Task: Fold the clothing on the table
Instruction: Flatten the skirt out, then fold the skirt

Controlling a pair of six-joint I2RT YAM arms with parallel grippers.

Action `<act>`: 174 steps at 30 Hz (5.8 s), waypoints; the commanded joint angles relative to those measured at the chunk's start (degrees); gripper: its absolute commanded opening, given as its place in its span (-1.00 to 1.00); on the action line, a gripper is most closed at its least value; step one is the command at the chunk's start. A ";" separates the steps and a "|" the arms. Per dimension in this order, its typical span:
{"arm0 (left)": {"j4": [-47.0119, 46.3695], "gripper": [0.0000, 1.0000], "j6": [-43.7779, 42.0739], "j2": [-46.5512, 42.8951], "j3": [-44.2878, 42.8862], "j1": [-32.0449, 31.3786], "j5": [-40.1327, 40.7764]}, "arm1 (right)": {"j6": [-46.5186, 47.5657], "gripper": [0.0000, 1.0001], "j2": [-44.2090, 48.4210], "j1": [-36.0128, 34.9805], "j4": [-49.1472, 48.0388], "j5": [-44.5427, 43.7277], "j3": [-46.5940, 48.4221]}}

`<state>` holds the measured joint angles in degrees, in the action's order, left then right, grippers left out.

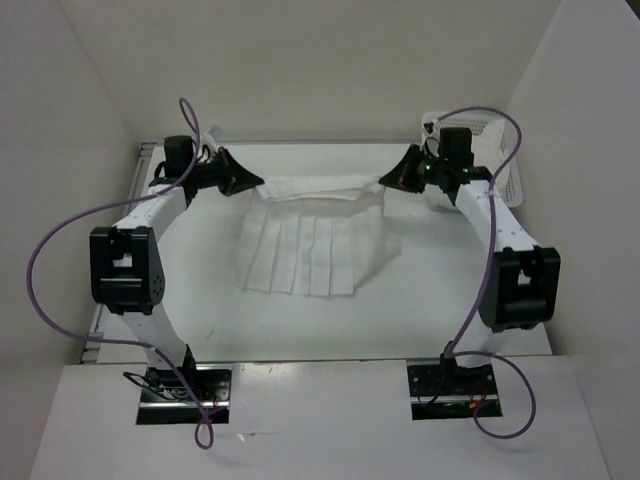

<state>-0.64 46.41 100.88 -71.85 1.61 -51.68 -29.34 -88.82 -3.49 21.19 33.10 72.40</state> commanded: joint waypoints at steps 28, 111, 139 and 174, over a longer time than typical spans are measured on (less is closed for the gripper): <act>-0.69 -1.00 0.17 -18.69 38.53 0.06 6.50 | -2.11 -0.99 18.57 0.85 12.00 2.74 -28.79; -17.11 1.00 8.43 11.53 -0.30 -17.87 5.63 | -15.13 0.59 -4.95 -2.75 -5.35 -26.27 -20.37; -18.77 1.00 9.82 7.14 4.78 -19.00 5.63 | -14.69 -0.98 -1.03 -5.21 -0.90 -22.99 -24.14; -21.07 1.00 11.60 13.82 9.46 -34.65 22.14 | -25.59 -0.98 29.40 -12.15 8.60 -25.37 -37.60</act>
<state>-22.15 61.19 113.08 -61.69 -31.68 -31.75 -53.80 -60.73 -14.50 28.91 8.21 35.42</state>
